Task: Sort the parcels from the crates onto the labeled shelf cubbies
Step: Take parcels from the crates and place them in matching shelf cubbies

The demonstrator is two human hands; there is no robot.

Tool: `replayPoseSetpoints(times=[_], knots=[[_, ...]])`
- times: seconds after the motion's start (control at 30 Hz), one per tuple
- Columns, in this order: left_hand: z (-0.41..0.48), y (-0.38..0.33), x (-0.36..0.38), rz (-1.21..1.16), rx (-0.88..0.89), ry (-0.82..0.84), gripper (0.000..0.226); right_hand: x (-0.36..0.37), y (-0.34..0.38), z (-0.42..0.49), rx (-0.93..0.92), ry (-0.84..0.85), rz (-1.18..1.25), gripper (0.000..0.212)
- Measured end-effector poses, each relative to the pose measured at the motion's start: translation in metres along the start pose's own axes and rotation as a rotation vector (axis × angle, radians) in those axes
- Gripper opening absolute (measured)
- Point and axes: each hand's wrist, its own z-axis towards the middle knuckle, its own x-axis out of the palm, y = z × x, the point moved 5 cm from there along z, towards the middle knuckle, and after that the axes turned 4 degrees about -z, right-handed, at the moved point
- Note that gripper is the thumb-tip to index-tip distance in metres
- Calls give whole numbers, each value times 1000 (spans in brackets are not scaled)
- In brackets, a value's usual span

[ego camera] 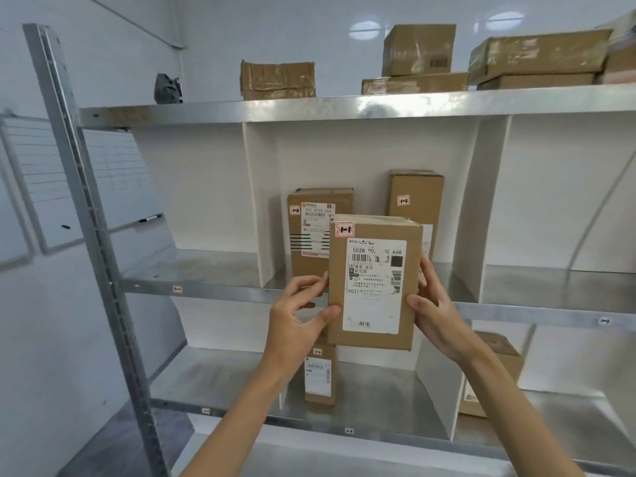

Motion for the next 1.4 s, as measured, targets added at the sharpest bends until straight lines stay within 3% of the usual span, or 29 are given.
replayPoseSetpoints(times=[0.17,0.3,0.37,0.77,0.97,1.17,1.4], knots=[[8,11,16,-155,-92,43,38,-7,-8,-4,16,-49,36,88],[11,11,11,-219,-91,19,40,3,-6,4,-2,-42,-74,85],[13,12,-3,-213,-72,-15,43,14,-3,13,-20,-25,-141,73],[49,24,-168,-86,39,-261,37,165,-12,118,-173,108,-326,65],[93,45,-263,17,65,-345,40,246,-40,194,-232,55,-331,67],[152,106,-326,120,-127,-348,44,303,-86,255,-132,-93,-286,68],[187,175,-361,156,-280,-362,38,330,-123,306,-103,-173,-429,60]])
